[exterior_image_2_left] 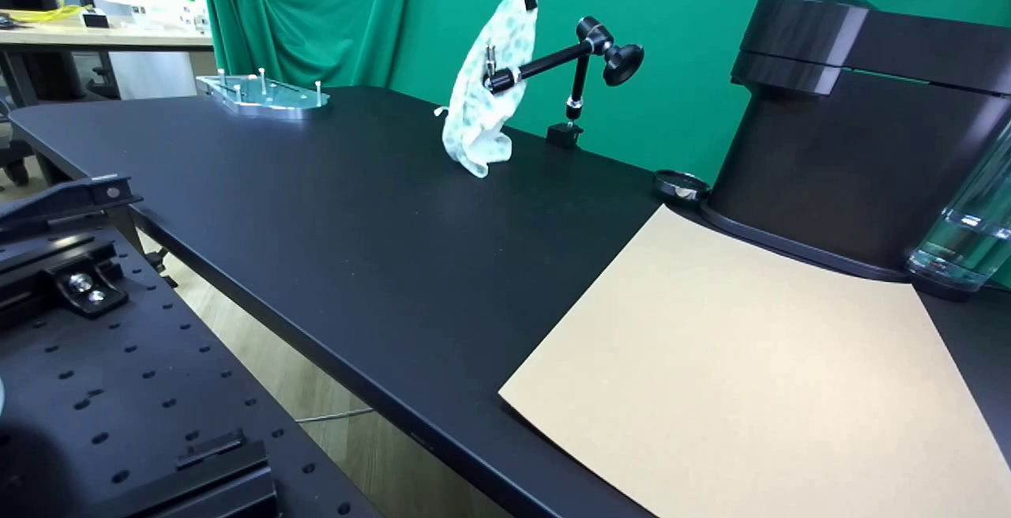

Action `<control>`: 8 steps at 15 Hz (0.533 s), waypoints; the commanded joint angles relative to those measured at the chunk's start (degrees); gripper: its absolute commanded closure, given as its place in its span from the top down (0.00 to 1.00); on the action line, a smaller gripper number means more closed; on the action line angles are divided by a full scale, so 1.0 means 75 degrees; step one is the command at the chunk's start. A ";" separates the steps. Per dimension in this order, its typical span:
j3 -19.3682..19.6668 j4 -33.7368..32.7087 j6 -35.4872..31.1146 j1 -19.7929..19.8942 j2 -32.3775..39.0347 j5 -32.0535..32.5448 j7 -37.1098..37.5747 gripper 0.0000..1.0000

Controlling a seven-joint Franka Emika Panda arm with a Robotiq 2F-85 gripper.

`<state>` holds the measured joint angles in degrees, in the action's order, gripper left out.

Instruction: Place the cloth on the black stand

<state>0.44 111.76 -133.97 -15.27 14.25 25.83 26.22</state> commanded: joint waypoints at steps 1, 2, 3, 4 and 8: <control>0.0051 0.0312 0.0199 0.0227 -0.0421 0.0003 0.0557 0.00; 0.0089 0.0400 0.0210 0.0300 -0.0483 0.0035 0.0651 0.00; 0.0096 0.0472 0.0267 0.0380 -0.0536 -0.0001 0.0681 0.00; 0.0117 0.0566 0.0309 0.0461 -0.0599 -0.0027 0.0721 0.00; 0.0152 0.1140 0.0425 0.0804 -0.0945 -0.0185 0.0778 0.00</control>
<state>1.49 115.82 -131.71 -10.63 10.99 25.33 29.93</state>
